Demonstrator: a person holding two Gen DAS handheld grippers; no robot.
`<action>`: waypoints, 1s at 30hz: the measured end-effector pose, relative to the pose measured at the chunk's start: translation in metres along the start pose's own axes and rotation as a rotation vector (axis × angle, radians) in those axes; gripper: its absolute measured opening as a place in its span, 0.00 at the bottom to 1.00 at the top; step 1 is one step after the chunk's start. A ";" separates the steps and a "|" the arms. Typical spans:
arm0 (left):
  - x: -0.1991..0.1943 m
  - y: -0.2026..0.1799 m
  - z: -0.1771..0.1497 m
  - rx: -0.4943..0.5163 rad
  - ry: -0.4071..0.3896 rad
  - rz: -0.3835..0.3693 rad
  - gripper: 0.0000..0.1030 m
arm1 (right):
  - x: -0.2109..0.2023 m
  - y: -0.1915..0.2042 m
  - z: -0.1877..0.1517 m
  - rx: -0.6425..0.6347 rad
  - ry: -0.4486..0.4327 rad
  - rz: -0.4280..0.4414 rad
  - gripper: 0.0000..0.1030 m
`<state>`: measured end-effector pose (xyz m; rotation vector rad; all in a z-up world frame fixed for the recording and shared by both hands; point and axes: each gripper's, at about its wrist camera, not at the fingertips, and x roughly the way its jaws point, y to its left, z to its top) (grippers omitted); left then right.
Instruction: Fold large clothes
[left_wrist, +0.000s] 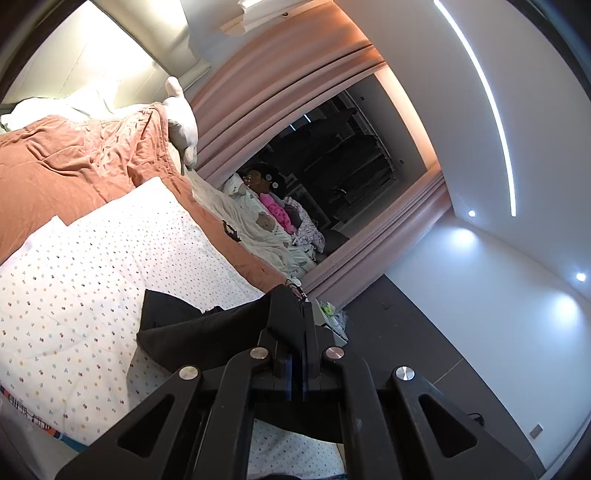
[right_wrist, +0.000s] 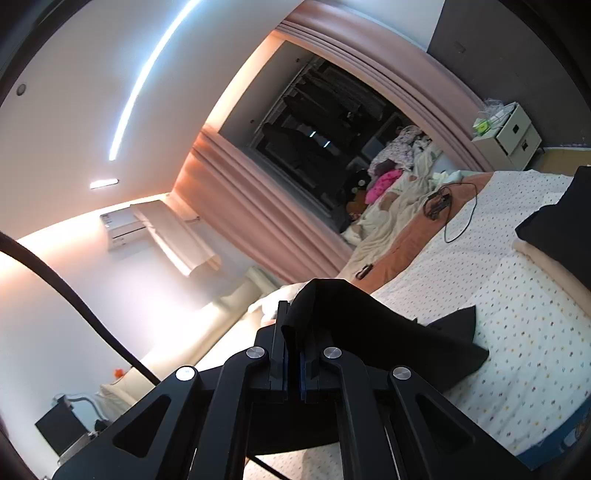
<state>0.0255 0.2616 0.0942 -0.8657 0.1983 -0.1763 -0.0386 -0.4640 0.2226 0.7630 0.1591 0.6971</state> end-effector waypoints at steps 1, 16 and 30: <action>0.010 0.002 0.004 -0.002 0.003 0.007 0.05 | 0.011 -0.002 -0.003 0.004 0.001 -0.010 0.00; 0.154 0.035 0.047 0.018 0.076 0.161 0.05 | 0.120 0.002 0.016 0.054 -0.009 -0.231 0.00; 0.276 0.131 0.026 -0.009 0.222 0.312 0.05 | 0.213 -0.022 0.005 0.082 0.119 -0.406 0.00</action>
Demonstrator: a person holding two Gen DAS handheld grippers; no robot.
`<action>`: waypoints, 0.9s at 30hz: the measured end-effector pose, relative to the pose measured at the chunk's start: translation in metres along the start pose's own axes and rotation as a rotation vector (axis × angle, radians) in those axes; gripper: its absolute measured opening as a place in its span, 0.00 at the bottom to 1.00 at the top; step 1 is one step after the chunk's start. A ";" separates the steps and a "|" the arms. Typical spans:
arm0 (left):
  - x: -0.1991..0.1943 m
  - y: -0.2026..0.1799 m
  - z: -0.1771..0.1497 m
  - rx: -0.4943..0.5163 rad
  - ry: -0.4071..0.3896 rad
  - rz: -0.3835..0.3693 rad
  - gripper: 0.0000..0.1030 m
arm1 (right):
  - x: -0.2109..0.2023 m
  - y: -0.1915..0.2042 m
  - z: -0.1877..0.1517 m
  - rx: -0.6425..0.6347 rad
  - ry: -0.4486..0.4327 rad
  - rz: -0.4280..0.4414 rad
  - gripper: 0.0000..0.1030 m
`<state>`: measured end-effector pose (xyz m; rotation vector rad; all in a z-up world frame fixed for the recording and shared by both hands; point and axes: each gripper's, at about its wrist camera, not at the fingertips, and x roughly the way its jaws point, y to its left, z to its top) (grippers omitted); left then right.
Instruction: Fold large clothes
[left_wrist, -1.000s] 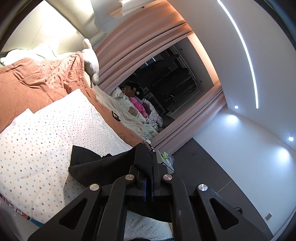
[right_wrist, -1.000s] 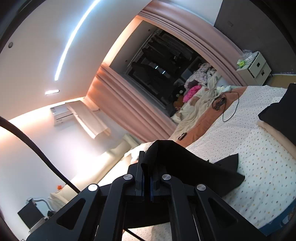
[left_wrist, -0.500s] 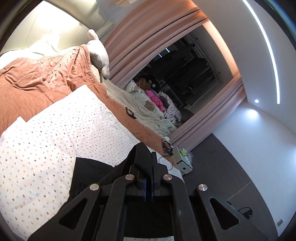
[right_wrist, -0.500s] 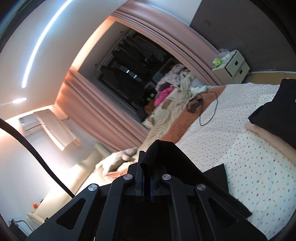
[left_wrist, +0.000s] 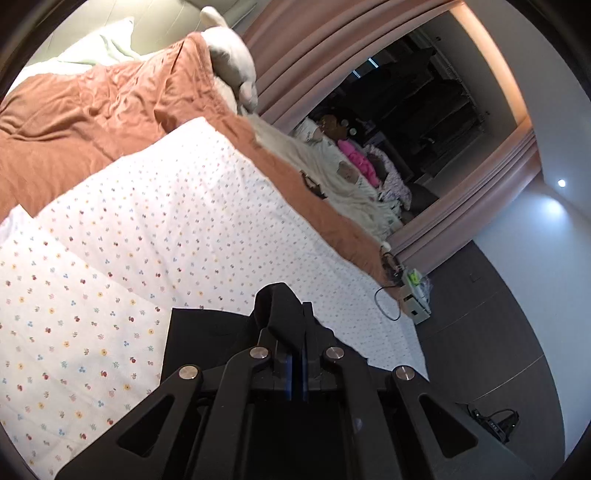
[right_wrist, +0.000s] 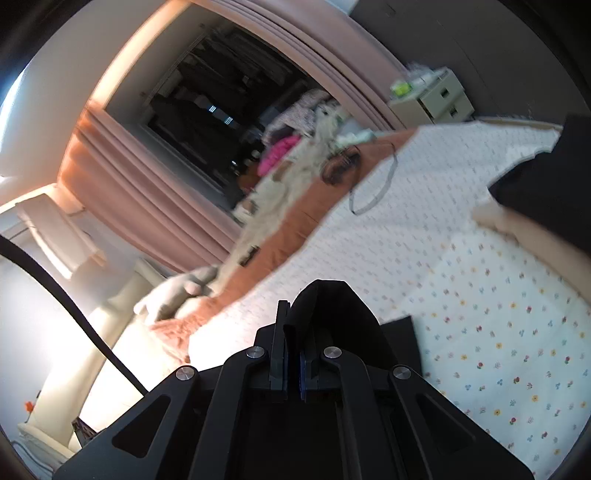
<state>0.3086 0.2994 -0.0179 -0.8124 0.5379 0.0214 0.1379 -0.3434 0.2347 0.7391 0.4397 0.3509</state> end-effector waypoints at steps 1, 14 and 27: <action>0.008 0.003 0.000 -0.003 0.011 0.009 0.05 | 0.005 0.000 -0.001 0.007 0.009 -0.009 0.00; 0.087 0.021 -0.001 -0.040 0.180 0.034 0.53 | 0.036 0.043 0.008 0.000 0.101 -0.057 0.75; 0.056 0.043 -0.016 0.054 0.143 0.141 1.00 | -0.021 0.067 0.005 -0.070 0.161 -0.169 0.76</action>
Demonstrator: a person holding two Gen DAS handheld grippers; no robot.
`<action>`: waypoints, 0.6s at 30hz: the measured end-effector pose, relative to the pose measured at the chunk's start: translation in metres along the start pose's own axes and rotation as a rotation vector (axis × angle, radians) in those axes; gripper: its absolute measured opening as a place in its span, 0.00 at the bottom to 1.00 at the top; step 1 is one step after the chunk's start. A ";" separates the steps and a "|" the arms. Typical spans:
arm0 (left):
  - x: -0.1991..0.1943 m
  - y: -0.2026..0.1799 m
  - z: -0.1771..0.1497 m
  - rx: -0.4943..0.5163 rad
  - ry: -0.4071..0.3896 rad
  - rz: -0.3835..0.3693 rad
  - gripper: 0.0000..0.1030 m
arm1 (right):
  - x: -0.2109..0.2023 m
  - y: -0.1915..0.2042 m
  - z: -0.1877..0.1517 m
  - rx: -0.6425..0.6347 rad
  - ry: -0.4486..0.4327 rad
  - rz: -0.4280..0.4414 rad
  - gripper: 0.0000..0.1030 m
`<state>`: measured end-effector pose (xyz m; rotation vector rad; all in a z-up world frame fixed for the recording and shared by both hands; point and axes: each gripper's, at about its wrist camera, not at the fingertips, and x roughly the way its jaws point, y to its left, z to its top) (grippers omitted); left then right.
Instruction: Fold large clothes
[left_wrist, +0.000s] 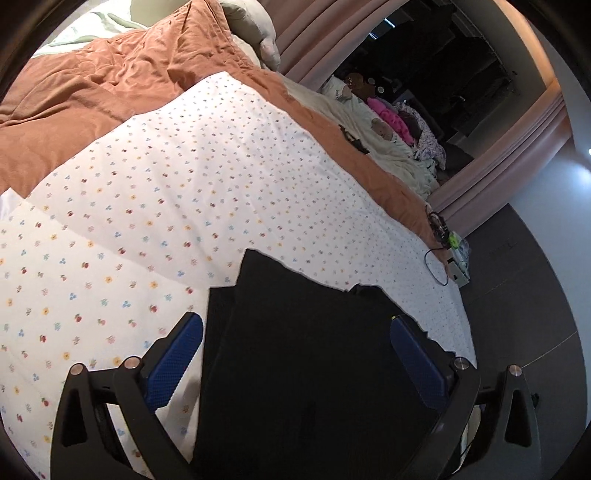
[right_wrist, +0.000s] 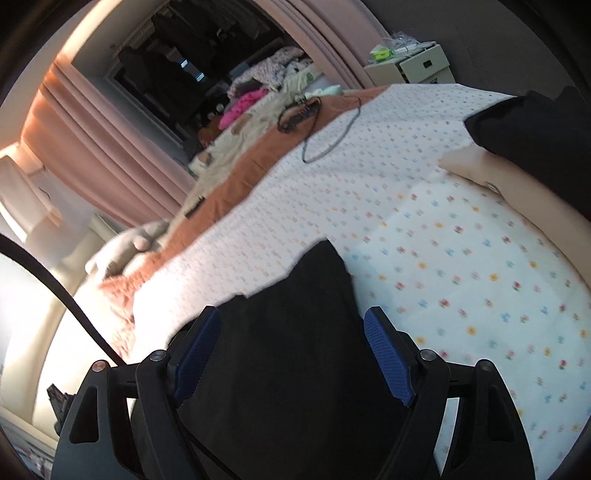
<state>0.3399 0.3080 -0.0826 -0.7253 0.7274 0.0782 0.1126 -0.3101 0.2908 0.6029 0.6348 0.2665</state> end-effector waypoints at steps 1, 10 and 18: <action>0.000 0.005 -0.006 0.006 0.012 0.015 1.00 | 0.002 -0.001 -0.003 -0.008 0.016 -0.015 0.76; -0.003 0.040 -0.057 0.024 0.109 0.117 0.73 | -0.023 0.003 -0.030 -0.120 0.157 -0.155 0.71; 0.019 0.034 -0.061 0.069 0.156 0.109 0.48 | -0.013 0.010 -0.033 -0.143 0.230 -0.157 0.51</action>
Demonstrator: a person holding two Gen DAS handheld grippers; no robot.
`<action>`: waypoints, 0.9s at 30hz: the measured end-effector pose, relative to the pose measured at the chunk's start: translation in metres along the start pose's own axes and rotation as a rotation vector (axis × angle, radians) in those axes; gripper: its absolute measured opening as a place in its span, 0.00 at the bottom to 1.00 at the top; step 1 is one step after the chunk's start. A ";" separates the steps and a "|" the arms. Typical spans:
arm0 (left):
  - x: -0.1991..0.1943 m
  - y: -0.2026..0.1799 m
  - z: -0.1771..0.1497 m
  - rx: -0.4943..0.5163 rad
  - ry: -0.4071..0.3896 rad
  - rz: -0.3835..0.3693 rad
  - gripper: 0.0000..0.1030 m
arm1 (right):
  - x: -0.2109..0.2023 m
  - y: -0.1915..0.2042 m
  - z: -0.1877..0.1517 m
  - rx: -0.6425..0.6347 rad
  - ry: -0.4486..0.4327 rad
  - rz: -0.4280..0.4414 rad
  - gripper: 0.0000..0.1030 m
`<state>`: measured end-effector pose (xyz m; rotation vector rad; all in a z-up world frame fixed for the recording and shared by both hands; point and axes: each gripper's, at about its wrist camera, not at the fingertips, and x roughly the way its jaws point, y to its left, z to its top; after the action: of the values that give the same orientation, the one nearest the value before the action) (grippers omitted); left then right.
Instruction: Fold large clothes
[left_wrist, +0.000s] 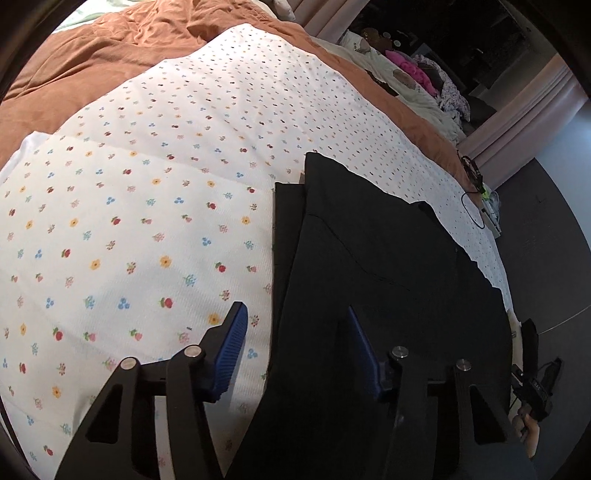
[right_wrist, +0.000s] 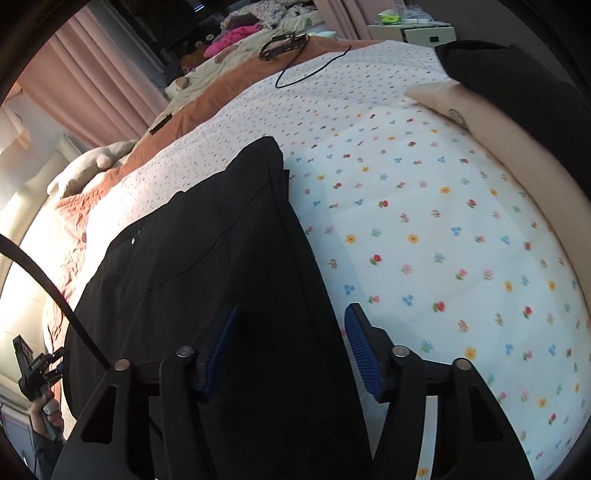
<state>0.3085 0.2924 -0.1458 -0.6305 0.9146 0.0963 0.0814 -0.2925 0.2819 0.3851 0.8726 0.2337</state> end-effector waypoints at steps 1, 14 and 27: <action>0.004 -0.002 0.002 0.008 0.007 0.002 0.39 | 0.007 0.000 0.003 0.001 0.004 0.002 0.47; 0.042 -0.018 0.034 0.070 -0.012 0.114 0.05 | 0.051 0.004 0.037 -0.071 -0.045 -0.044 0.00; -0.002 -0.014 0.020 0.006 0.024 0.044 0.31 | -0.003 0.005 0.020 0.032 -0.056 -0.056 0.56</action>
<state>0.3266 0.2922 -0.1286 -0.6072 0.9523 0.1256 0.0954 -0.2935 0.2980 0.3945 0.8316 0.1574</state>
